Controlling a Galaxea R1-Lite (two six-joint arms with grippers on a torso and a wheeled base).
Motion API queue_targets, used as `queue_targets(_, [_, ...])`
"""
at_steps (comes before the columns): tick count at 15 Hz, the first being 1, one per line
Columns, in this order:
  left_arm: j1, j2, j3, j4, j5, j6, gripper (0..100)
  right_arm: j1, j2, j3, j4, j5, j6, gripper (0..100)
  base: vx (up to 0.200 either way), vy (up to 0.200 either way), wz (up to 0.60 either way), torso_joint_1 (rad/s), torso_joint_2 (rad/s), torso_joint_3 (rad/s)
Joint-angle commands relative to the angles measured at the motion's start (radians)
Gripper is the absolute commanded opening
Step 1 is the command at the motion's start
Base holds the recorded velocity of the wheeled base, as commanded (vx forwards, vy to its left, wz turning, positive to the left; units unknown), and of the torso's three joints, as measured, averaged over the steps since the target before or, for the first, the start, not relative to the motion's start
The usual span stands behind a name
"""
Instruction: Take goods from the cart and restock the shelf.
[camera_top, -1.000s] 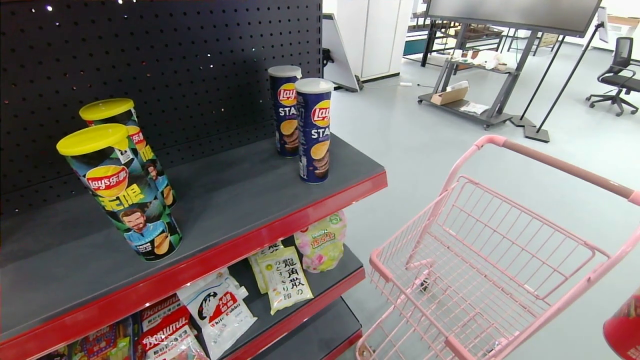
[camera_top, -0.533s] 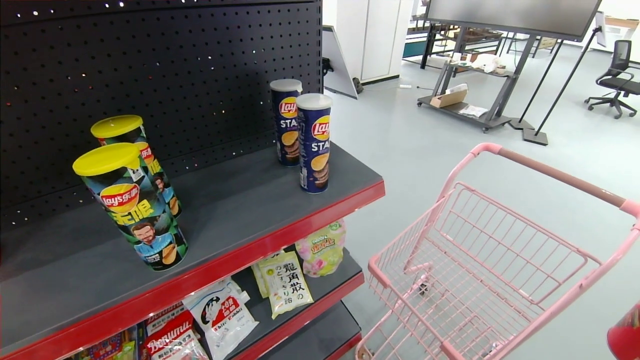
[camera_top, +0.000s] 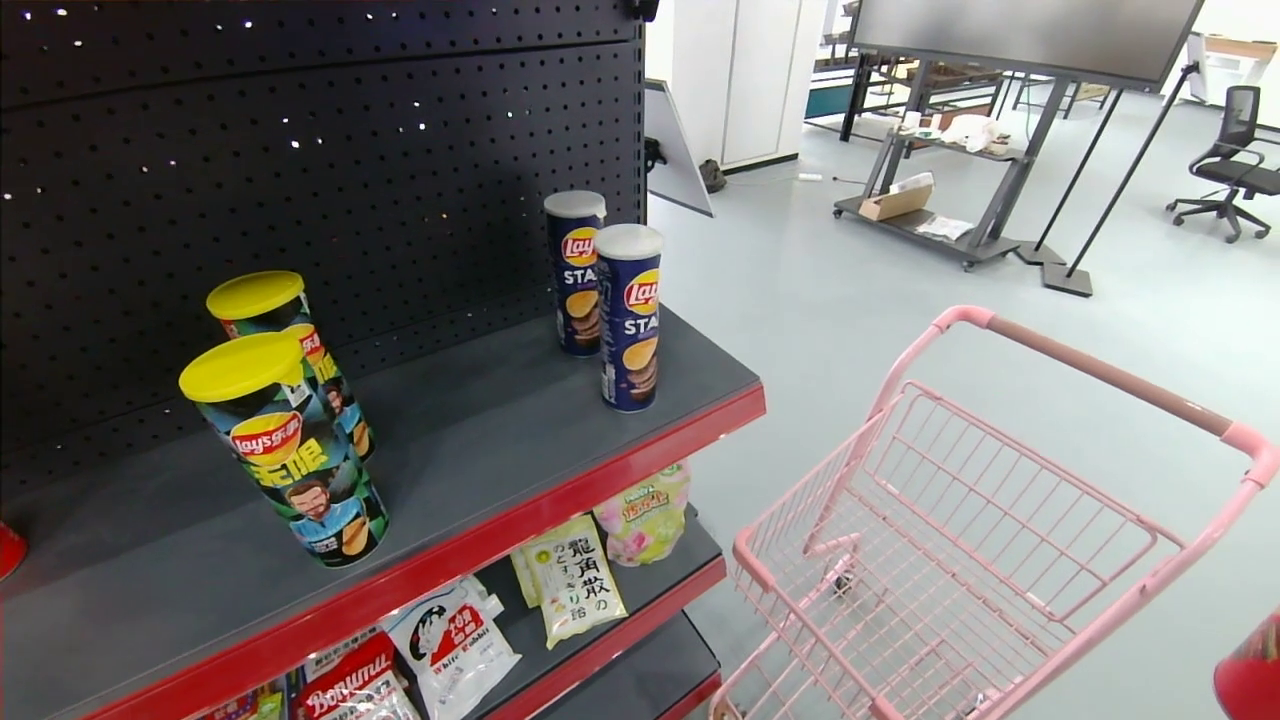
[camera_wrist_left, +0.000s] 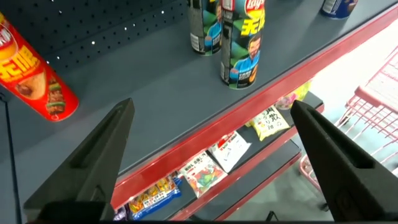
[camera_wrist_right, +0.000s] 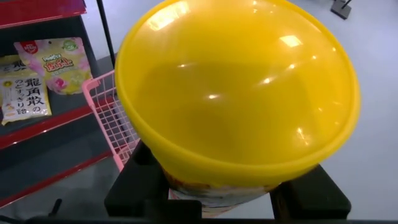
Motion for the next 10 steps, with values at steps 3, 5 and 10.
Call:
queue_targets(3, [-0.002, 0.009, 0.002, -0.001, -0.001, 0.000, 100, 0.000, -0.010, 0.032, -0.006, -0.003, -0.018, 0, 0.000, 0.000, 0.00, 0.163, -0.35, -0.206])
queue_targets(5, [-0.002, 0.017, 0.002, -0.006, -0.004, 0.000, 100, 0.000, -0.045, 0.065, -0.005, 0.000, -0.031, 0, 0.000, 0.000, 0.30, 0.037, -0.09, -0.041])
queue_targets(10, [-0.003, 0.027, 0.000, -0.012, -0.004, 0.000, 100, 0.000, -0.091, 0.091, -0.002, 0.000, -0.038, 0, 0.000, 0.000, 0.60, 0.006, 0.00, 0.002])
